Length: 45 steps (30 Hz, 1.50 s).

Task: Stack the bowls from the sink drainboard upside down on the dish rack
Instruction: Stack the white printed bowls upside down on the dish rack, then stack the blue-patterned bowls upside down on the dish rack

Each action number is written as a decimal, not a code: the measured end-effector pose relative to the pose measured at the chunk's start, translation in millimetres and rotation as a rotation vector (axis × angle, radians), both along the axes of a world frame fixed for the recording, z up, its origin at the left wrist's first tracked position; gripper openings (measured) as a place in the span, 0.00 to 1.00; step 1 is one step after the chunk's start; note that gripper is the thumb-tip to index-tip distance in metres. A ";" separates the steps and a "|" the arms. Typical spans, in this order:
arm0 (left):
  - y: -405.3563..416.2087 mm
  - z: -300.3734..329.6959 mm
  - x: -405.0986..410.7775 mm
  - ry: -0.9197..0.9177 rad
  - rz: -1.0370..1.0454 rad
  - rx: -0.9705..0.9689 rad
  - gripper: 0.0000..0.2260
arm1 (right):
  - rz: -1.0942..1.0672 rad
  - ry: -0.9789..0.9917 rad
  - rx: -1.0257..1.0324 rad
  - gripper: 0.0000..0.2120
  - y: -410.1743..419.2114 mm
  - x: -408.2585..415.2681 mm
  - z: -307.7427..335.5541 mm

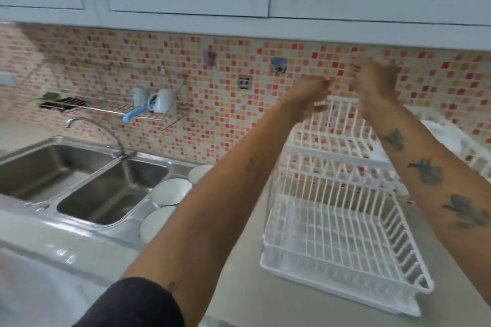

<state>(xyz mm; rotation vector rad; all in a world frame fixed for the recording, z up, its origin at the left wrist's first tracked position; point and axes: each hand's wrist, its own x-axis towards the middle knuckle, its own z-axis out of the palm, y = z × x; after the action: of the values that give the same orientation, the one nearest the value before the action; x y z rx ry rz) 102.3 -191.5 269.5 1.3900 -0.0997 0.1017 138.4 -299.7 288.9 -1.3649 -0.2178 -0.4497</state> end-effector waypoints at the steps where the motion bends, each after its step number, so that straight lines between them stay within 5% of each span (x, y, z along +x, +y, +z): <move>1: 22.3 -0.7 -7.5 -0.003 0.027 0.000 0.07 | 0.081 -0.008 0.015 0.11 23.4 -4.4 0.7; 4: 97.2 -12.6 -28.6 0.004 0.168 -0.011 0.08 | 0.359 -0.006 0.076 0.13 95.5 -30.7 -7.7; 9: 208.9 -61.4 -75.5 0.145 0.378 -0.020 0.08 | 0.623 0.136 -0.099 0.12 198.2 -55.8 -66.5; 19: 321.9 -206.6 -128.6 0.517 0.651 -0.028 0.13 | 0.631 0.625 -0.545 0.07 299.1 -53.5 -233.1; 22: 335.3 -244.5 -126.5 0.604 0.637 -0.002 0.16 | 0.619 0.723 -0.637 0.04 308.3 -57.5 -265.2; 26: 347.4 -287.3 -124.7 0.713 0.657 0.036 0.17 | 0.558 0.743 -0.646 0.17 312.8 -61.1 -300.5; 33: 371.3 -331.0 -129.2 0.857 0.686 -0.019 0.29 | 0.532 0.847 -0.683 0.21 321.6 -58.6 -346.4; 45: 360.0 -355.0 -122.5 0.913 0.451 -0.164 0.27 | 0.597 1.033 -0.619 0.14 340.0 -62.0 -370.6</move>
<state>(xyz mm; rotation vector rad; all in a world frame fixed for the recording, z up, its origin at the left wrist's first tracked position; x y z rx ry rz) -20.2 168.5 -85.5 1.1621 0.9612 -0.1535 76.5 40.3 -81.6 -1.8615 0.1159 0.8981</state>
